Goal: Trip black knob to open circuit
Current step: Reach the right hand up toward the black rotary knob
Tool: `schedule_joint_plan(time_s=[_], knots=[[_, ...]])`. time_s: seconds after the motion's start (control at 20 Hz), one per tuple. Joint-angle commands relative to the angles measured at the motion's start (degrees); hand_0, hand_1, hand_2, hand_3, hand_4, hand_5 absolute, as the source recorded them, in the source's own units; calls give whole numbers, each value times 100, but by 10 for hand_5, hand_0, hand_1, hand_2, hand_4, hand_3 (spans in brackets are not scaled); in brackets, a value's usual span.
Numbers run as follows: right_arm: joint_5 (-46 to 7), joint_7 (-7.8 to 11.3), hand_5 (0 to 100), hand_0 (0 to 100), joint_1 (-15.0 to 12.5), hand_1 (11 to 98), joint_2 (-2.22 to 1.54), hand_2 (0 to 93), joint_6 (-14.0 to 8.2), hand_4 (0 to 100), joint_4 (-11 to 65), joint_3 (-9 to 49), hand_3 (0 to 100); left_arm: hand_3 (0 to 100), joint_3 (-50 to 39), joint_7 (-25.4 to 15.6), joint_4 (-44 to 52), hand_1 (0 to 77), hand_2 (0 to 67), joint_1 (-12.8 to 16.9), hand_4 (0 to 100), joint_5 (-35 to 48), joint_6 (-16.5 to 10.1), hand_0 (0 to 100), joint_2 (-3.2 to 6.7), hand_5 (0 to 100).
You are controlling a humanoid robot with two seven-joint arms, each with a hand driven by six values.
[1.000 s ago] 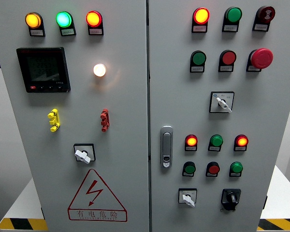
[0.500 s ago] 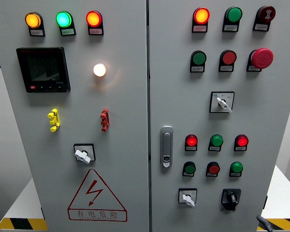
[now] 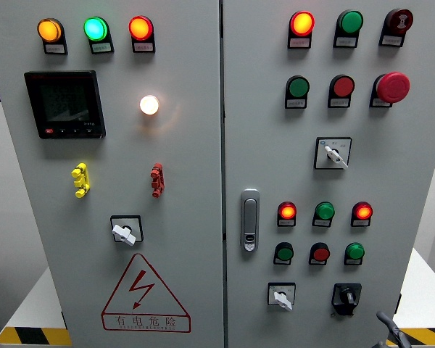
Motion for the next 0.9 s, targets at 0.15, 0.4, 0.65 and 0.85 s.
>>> schedule_joint_plan(time_s=[0.15, 0.4, 0.65, 0.85], knots=[[168, -27, 1000, 1000, 181, 676, 11, 0, -14, 910, -227, 8, 801, 261, 0, 0, 0, 0, 195, 0, 99, 0, 0, 0, 0, 86], [274, -150, 1000, 1000, 410, 674, 11, 0, -5, 912, -421, 8, 804, 261, 0, 0, 0, 0, 195, 0, 99, 0, 0, 0, 0, 86], [511, -264, 1000, 1000, 489, 663, 11, 0, -5, 917, -509, -9, 812, 261, 0, 0, 0, 0, 195, 0, 99, 0, 0, 0, 0, 86], [529, -273, 1000, 1000, 524, 650, 11, 0, 39, 917, -527, -35, 818, 261, 0, 0, 0, 0, 195, 0, 99, 0, 0, 0, 0, 86]])
